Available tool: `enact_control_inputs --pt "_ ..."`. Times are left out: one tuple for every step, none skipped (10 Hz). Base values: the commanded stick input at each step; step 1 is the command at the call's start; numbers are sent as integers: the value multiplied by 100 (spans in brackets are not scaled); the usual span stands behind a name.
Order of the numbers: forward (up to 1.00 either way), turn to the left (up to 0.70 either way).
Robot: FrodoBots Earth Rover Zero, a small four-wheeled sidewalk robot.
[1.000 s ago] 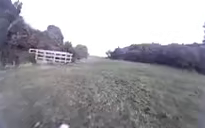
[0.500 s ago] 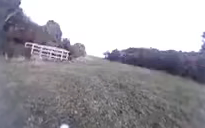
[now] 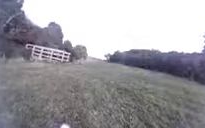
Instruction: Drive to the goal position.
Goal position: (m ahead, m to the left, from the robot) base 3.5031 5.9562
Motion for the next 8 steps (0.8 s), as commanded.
enact_control_inputs --pt "70 -17" --pt "70 -17" --pt "70 -17" --pt "70 -18" --pt "70 -18" --pt "70 0" --pt "70 0" --pt "70 0"
